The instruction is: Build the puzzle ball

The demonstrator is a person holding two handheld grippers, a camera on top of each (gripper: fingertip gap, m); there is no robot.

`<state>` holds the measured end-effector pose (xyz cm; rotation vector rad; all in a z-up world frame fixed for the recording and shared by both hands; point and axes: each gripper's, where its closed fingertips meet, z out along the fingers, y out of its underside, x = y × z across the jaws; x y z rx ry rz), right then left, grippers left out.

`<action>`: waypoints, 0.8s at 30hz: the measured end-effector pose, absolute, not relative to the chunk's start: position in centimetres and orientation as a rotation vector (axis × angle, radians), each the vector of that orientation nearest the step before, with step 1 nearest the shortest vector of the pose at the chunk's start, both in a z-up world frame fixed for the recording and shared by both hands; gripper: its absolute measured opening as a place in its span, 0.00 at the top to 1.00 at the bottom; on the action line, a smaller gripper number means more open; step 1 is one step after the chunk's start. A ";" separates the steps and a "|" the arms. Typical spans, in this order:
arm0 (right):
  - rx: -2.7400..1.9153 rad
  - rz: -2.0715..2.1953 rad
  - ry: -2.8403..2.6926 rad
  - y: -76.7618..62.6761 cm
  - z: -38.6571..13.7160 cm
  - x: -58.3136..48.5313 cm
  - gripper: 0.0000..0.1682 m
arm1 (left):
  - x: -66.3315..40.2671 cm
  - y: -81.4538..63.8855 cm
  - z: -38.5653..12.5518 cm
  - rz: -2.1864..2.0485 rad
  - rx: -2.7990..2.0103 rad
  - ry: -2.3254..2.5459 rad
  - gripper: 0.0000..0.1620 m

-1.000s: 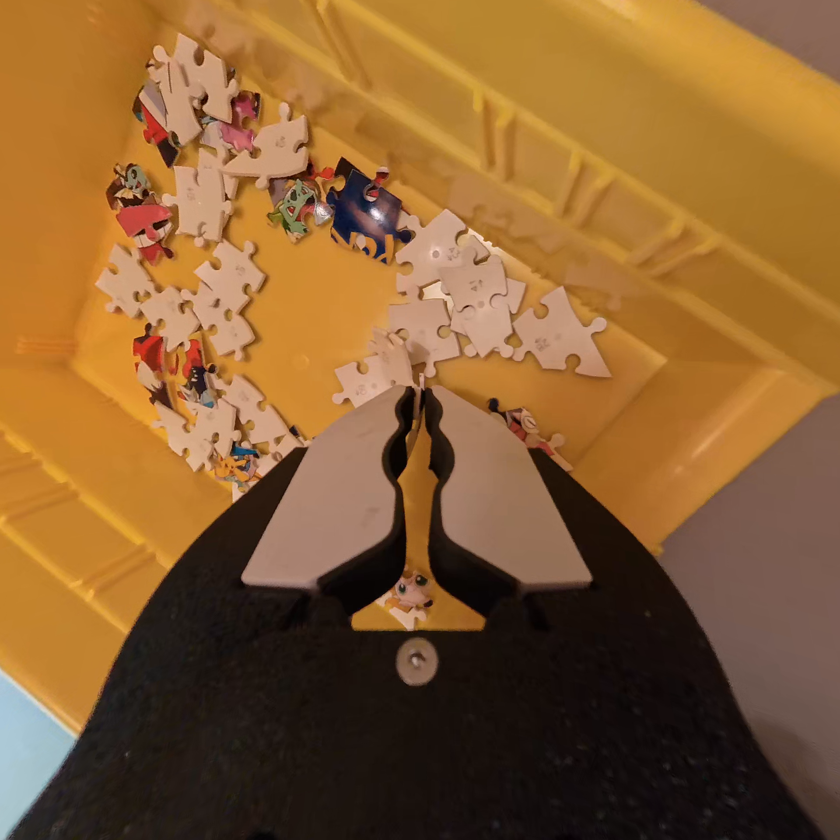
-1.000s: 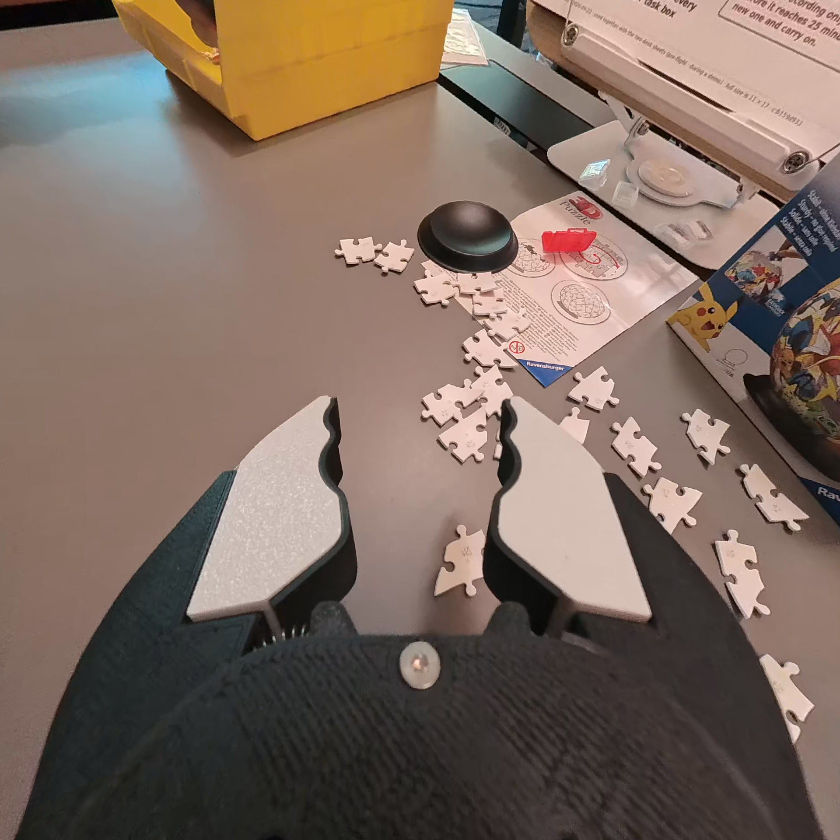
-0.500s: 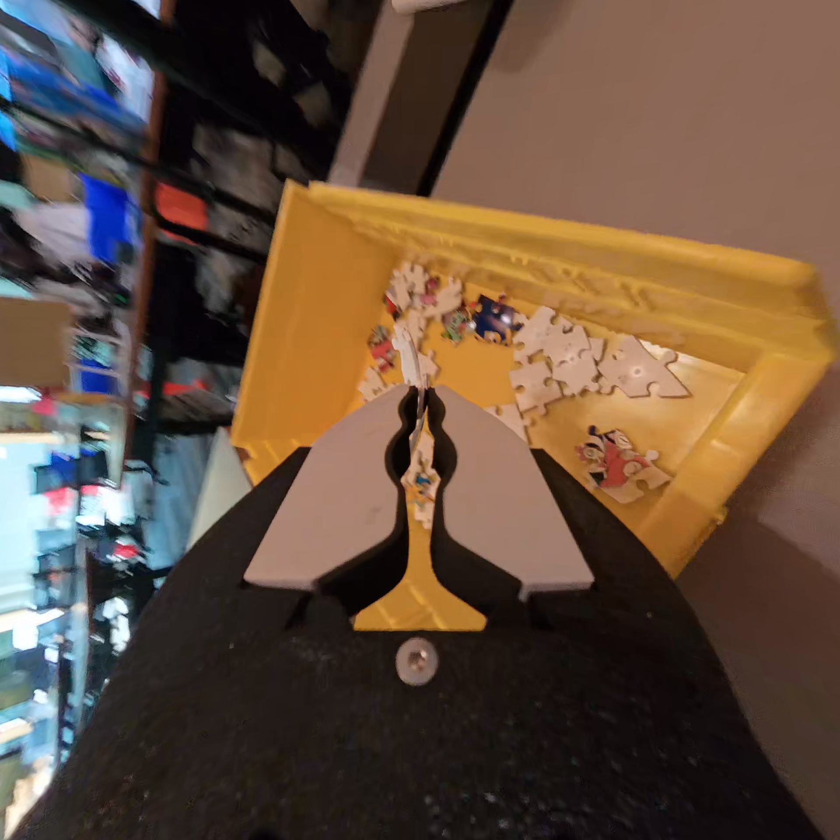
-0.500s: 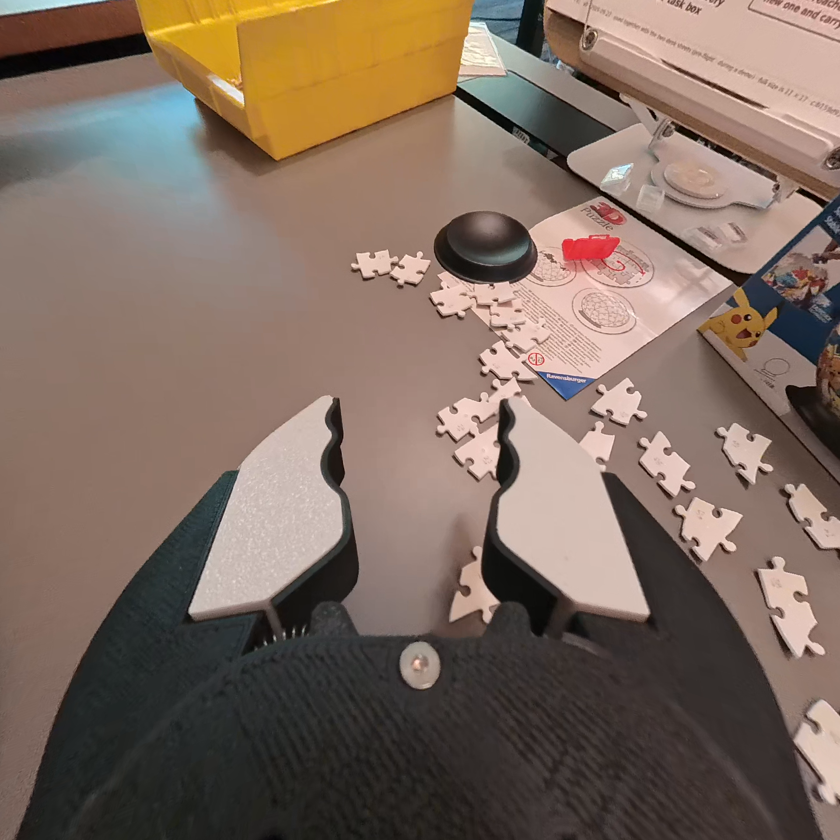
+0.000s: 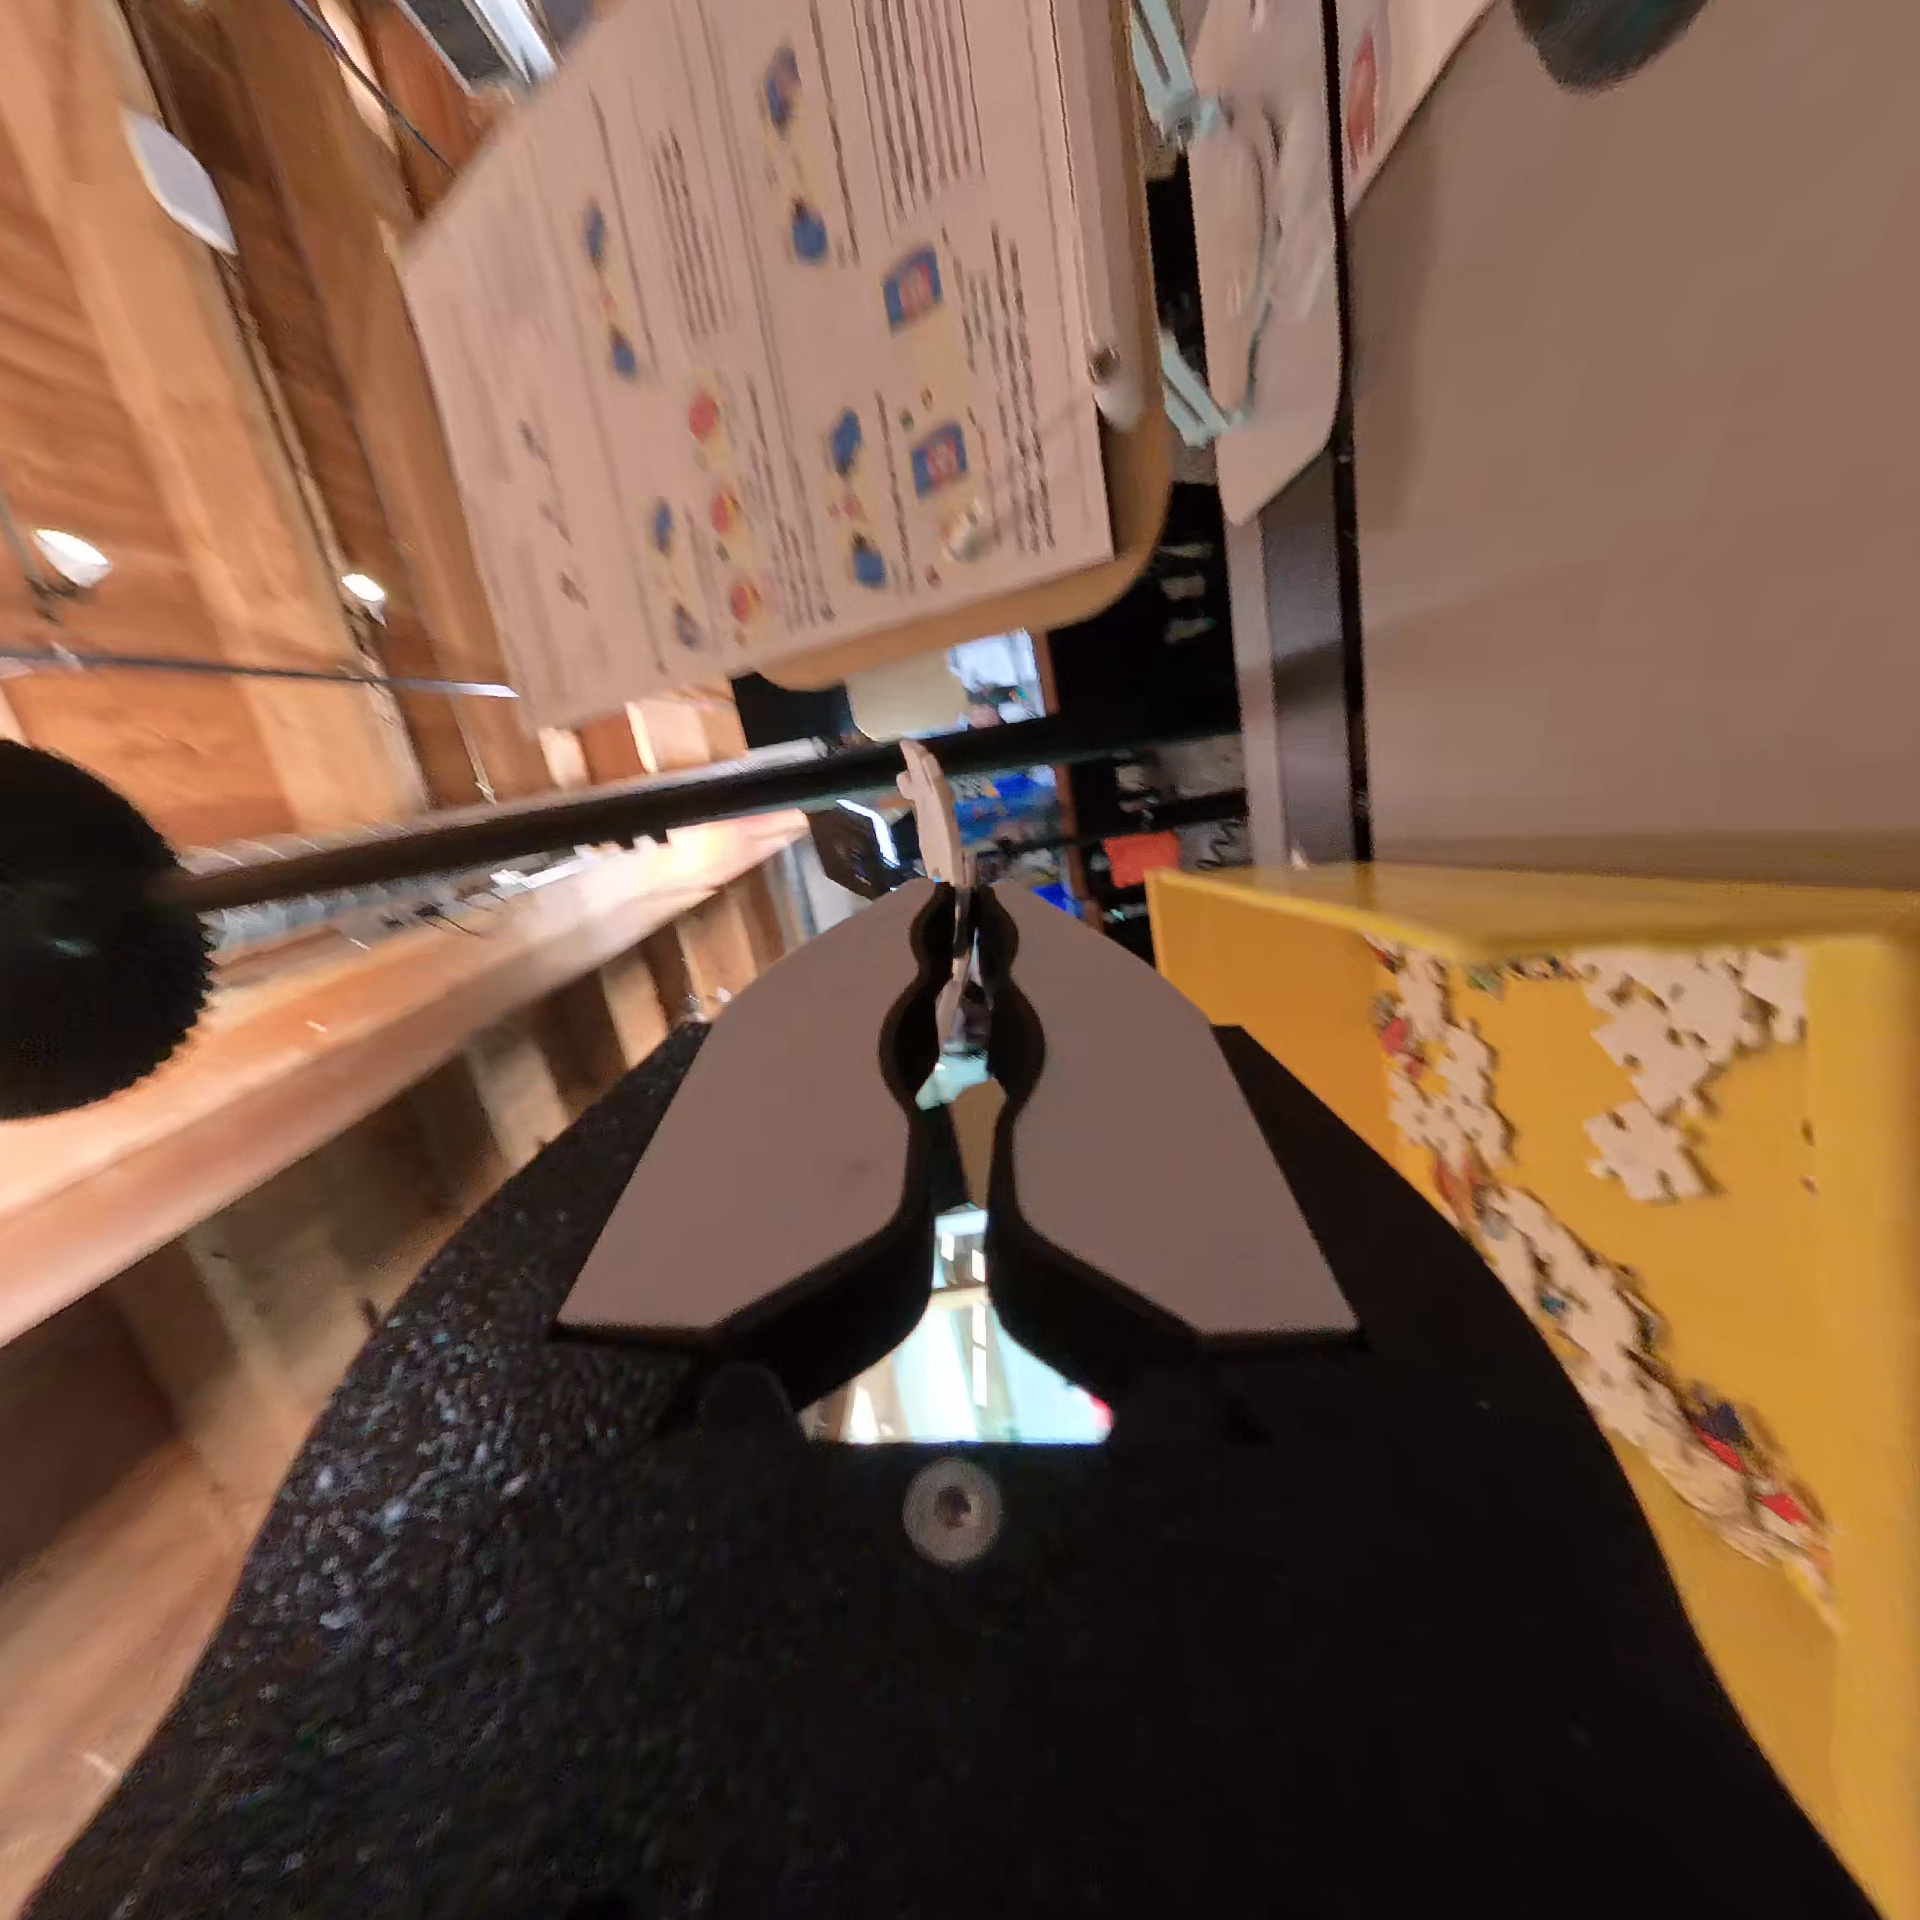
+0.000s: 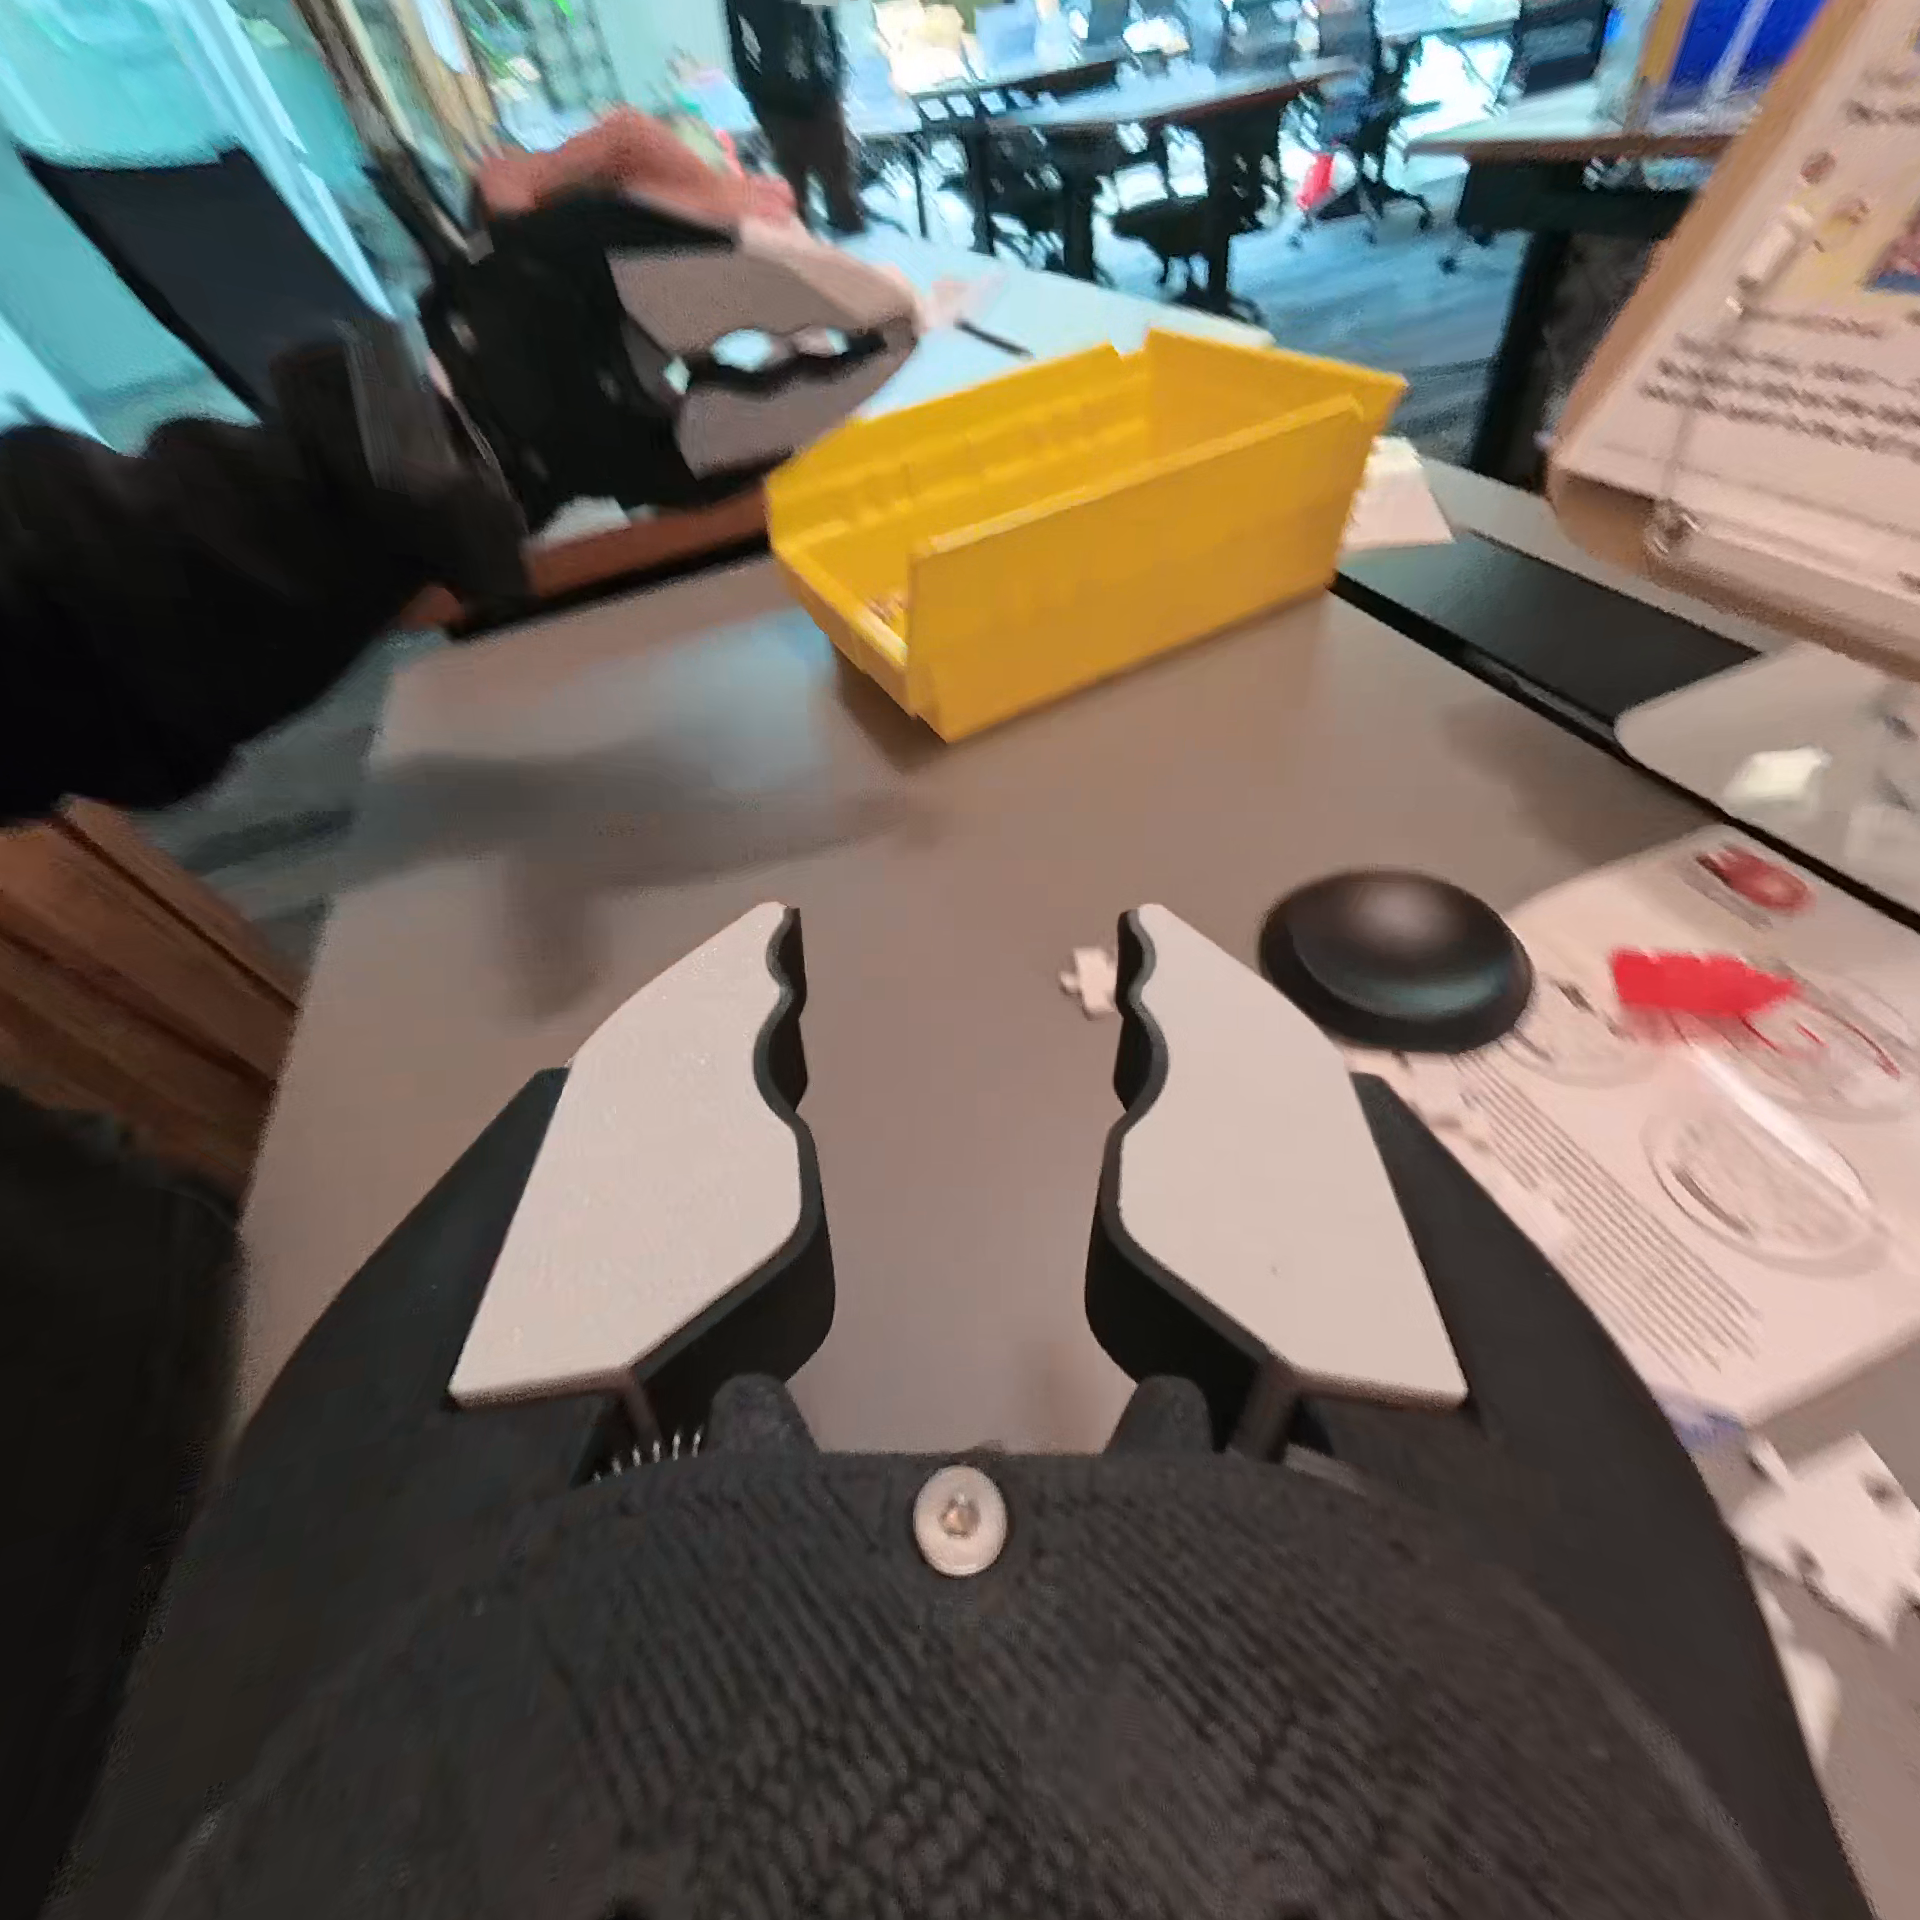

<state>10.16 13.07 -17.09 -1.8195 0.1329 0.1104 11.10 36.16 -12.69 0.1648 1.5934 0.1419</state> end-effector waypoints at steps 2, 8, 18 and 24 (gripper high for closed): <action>-1.752 0.180 0.115 14.5 -15.3 9.6 0.65 | 10.8 33.3 -11.9 0.144 0.254 1.545 0.98; -1.576 0.438 0.184 16.8 -11.7 9.1 0.66 | 9.3 25.5 -10.4 0.083 0.495 1.398 0.98; -1.517 0.587 0.243 16.6 -11.4 8.3 0.81 | 8.3 18.2 -11.1 -0.006 0.702 1.327 0.98; -1.505 0.620 0.292 16.3 -11.7 8.7 0.98 | 8.6 16.8 -11.7 -0.020 0.740 1.322 0.98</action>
